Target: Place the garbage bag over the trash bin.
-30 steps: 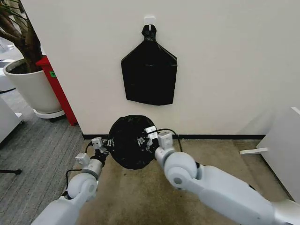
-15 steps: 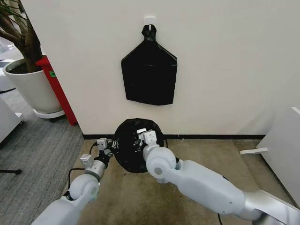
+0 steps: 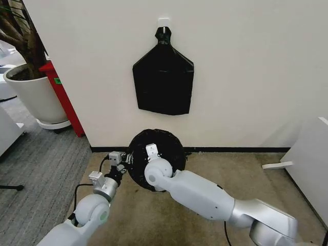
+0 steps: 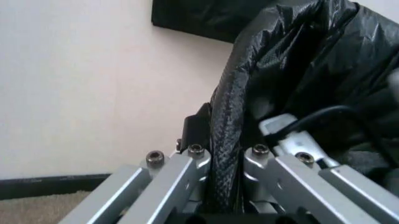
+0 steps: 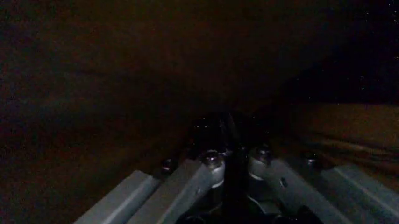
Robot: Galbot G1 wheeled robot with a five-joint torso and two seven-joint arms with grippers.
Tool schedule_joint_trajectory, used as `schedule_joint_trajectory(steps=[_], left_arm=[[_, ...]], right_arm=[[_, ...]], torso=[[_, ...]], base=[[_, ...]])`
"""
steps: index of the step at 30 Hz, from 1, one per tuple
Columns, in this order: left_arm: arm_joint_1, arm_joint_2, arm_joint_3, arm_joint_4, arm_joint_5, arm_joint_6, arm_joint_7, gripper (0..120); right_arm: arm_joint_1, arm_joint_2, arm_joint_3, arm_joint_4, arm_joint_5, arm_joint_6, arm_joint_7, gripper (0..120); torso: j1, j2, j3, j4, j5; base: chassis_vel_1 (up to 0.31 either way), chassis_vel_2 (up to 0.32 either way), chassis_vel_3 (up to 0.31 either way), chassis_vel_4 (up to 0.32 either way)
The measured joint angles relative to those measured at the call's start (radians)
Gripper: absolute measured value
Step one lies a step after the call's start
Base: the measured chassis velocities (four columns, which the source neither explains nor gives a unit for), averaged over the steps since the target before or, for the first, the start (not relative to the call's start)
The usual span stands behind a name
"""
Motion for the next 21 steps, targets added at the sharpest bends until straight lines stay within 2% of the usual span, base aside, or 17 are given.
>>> schedule_joint_trajectory(steps=[14,21], left_arm=[[0.038,0.009,-0.029,-0.032,0.015,0.000,0.002,4],[0.035,0.010,-0.031,-0.021,0.016,-0.002,0.004,4]], right_arm=[[0.042,0.033,-0.006,-0.091,-0.032,0.018,-0.022,0],[0.042,-0.050,0.005,-0.067,-0.033,0.018,-0.032,0]], torso=[[0.000,0.000,0.000,0.0002,0.0001],[0.000,0.000,0.000,-0.0004,0.0001]], base=[[0.000,0.000,0.000,0.000],[0.000,0.000,0.000,0.000]])
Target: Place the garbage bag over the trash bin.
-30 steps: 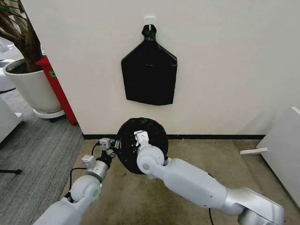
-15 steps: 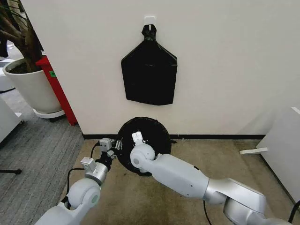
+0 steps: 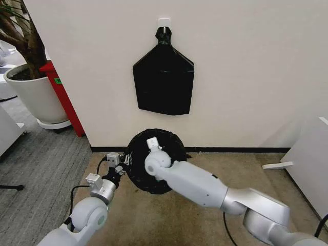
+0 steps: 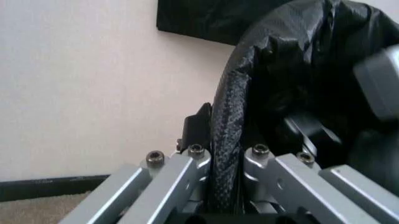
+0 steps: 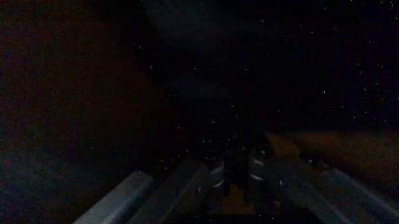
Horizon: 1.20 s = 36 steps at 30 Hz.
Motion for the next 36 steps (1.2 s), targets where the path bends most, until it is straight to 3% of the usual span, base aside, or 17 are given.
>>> schedule_joint_trajectory(steps=[5,16,25,36], left_arm=[[-0.015,-0.009,0.006,0.010,-0.001,-0.001,-0.001,4],[0.002,-0.005,-0.006,0.002,-0.002,-0.007,0.000,4],[-0.013,-0.016,0.002,0.015,-0.002,-0.009,0.002,4],[-0.024,-0.010,-0.003,0.030,-0.003,-0.009,0.001,4]], right_arm=[[-0.031,-0.020,-0.021,0.027,-0.005,0.001,0.000,0],[0.008,0.075,-0.032,-0.034,-0.033,0.004,-0.013,0],[-0.018,-0.018,-0.035,0.014,-0.037,0.010,-0.018,0],[-0.025,0.001,-0.076,0.052,-0.021,0.021,-0.008,0]], torso=[[0.000,0.000,0.000,0.0001,0.0000],[0.000,0.000,0.000,0.0010,-0.0001],[0.000,0.000,0.000,-0.0001,0.0000],[0.000,0.000,0.000,0.0006,0.0002]], base=[[0.000,0.000,0.000,0.000],[0.000,0.000,0.000,0.000],[0.000,0.000,0.000,0.000],[0.000,0.000,0.000,0.000]])
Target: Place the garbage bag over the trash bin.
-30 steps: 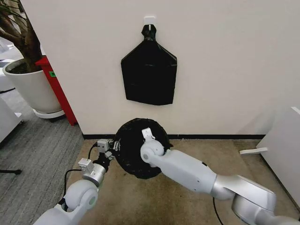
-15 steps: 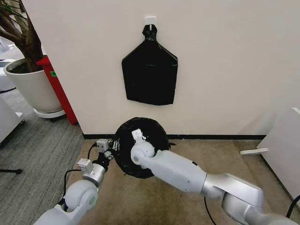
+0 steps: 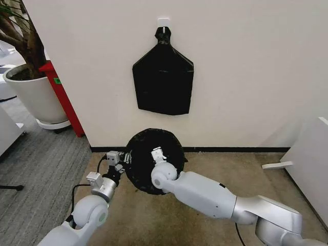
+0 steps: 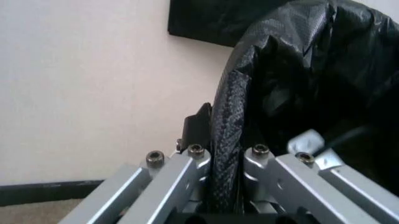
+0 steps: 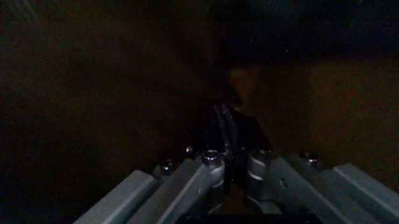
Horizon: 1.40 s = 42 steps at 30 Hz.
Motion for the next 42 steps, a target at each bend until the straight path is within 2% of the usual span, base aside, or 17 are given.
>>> schedule_joint_trajectory(steps=[5,9,10,15,17,19,25,27,28,32,35,37,39,42], left_arm=[[-0.005,0.002,-0.003,0.010,-0.002,0.000,-0.001,4],[-0.017,-0.008,0.004,0.052,-0.002,-0.004,-0.001,4],[-0.017,-0.008,0.004,0.052,-0.002,-0.004,-0.001,4],[-0.029,-0.013,0.008,0.083,-0.003,-0.006,-0.001,4],[-0.033,-0.018,0.009,0.095,-0.008,-0.006,-0.002,4],[-0.034,-0.020,0.009,0.097,-0.009,-0.006,-0.002,4],[-0.033,-0.026,0.003,0.101,-0.030,-0.006,-0.006,4],[-0.033,-0.029,0.003,0.103,-0.035,-0.006,-0.007,4],[-0.034,-0.033,0.003,0.106,-0.047,-0.006,-0.007,4],[-0.034,-0.054,0.009,0.090,-0.165,0.023,-0.045,4],[-0.032,-0.060,0.011,0.075,-0.215,0.037,-0.059,4],[-0.027,-0.075,0.017,0.029,-0.384,0.083,-0.128,4],[-0.022,-0.084,0.022,0.006,-0.451,0.117,-0.170,4],[-0.013,-0.094,0.028,-0.014,-0.487,0.154,-0.211,4]], right_arm=[[0.030,0.012,0.019,0.014,0.023,-0.017,0.014,0],[0.039,-0.008,0.038,0.093,0.091,-0.046,0.070,19],[0.039,-0.008,0.038,0.093,0.091,-0.046,0.070,19],[0.036,-0.034,0.034,0.184,0.143,-0.061,0.119,36],[0.026,-0.049,0.028,0.269,0.175,-0.066,0.150,48],[0.024,-0.053,0.027,0.288,0.182,-0.068,0.157,50],[0.005,-0.121,0.042,0.462,0.237,-0.084,0.202,75],[0.000,-0.137,0.050,0.495,0.242,-0.086,0.204,79],[-0.008,-0.162,0.064,0.541,0.246,-0.089,0.205,86],[-0.071,-0.283,0.187,0.749,0.282,-0.092,0.196,98],[-0.098,-0.318,0.247,0.814,0.296,-0.089,0.188,100],[-0.170,-0.380,0.395,0.942,0.300,-0.094,0.132,100],[-0.213,-0.408,0.476,1.002,0.290,-0.100,0.082,100],[-0.261,-0.421,0.529,1.049,0.289,-0.101,0.042,100]], torso=[[0.000,0.000,0.000,0.0001,-0.0002],[0.000,0.000,0.000,0.0000,-0.0003],[0.000,0.000,0.000,0.0000,-0.0003],[0.000,0.000,0.000,-0.0002,-0.0002],[0.000,0.000,0.000,-0.0001,-0.0001],[0.000,0.000,0.000,-0.0001,-0.0001],[0.000,0.000,0.000,0.0000,-0.0001],[0.000,0.000,0.000,0.0000,0.0000],[0.000,0.000,0.000,0.0000,0.0000],[0.000,0.000,0.000,0.0000,0.0001],[0.000,0.000,0.000,-0.0004,-0.0001],[0.000,0.000,0.000,-0.0005,0.0003],[0.000,0.000,0.000,-0.0004,0.0000],[0.000,0.000,0.000,-0.0002,0.0001]], base=[[0.000,0.000,0.000,0.000],[0.000,0.000,0.000,0.000],[0.000,0.000,0.000,0.000],[0.000,0.000,0.000,0.000],[0.000,0.000,0.000,0.000],[0.000,0.000,0.000,0.000],[0.000,0.000,0.000,0.000],[0.000,0.000,0.000,0.000],[0.000,0.000,0.000,0.000],[0.000,0.000,0.000,0.000],[0.000,0.000,0.000,0.000],[0.000,0.000,0.000,0.000],[0.000,0.000,0.000,0.000],[0.000,0.000,0.000,0.000]])
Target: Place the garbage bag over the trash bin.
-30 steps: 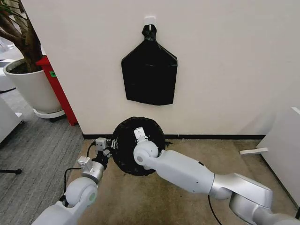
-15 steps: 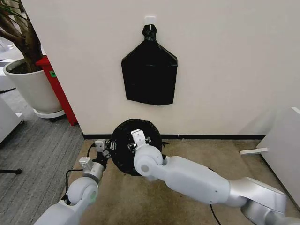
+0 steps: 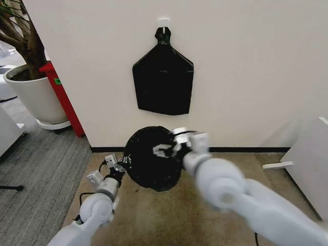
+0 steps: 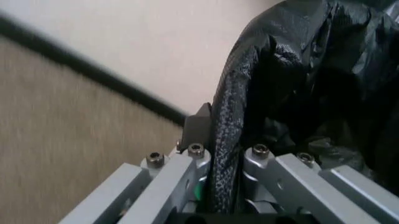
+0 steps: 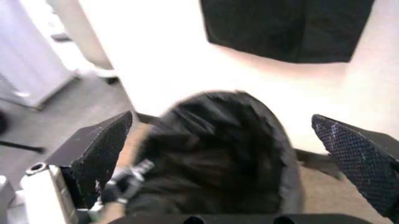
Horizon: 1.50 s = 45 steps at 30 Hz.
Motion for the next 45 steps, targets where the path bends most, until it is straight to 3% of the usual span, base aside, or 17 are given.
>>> schedule_joint_trajectory(steps=[4,10,17,22,38,45], left_arm=[[0.021,-0.038,0.003,-0.038,-0.027,0.066,-0.053,4],[0.043,-0.062,0.020,-0.081,-0.032,0.160,-0.157,4],[0.048,-0.063,0.030,-0.090,0.006,0.221,-0.277,4],[0.047,-0.057,0.030,-0.073,0.023,0.237,-0.305,4],[0.040,-0.072,0.090,0.007,0.138,0.217,-0.238,4],[0.056,-0.054,0.079,-0.021,0.151,0.220,-0.219,27]], right_arm=[[-0.106,0.000,0.038,0.047,-0.043,-0.004,-0.068,100],[-0.130,0.008,0.036,0.037,-0.079,-0.004,-0.097,100],[-0.130,0.007,0.028,0.032,-0.113,0.000,-0.119,100],[-0.158,0.009,0.026,0.030,-0.158,0.004,-0.147,100],[-0.180,-0.005,0.043,0.031,-0.176,0.015,-0.182,100],[-0.180,-0.009,0.050,0.026,-0.181,0.015,-0.196,100]], torso=[[0.000,0.000,0.000,0.0000,-0.0001],[0.000,0.000,0.000,0.0002,-0.0002],[0.000,0.000,0.000,0.0003,-0.0002],[0.000,0.000,0.000,0.0002,-0.0001],[0.000,0.000,0.000,0.0003,0.0001],[0.000,0.000,0.000,-0.0001,-0.0010]], base=[[0.000,0.000,0.000,0.000],[0.000,0.000,0.000,0.000],[0.000,0.000,0.000,0.000],[0.000,0.000,0.000,0.000],[0.000,0.000,0.000,0.000],[0.000,0.000,0.000,0.000]])
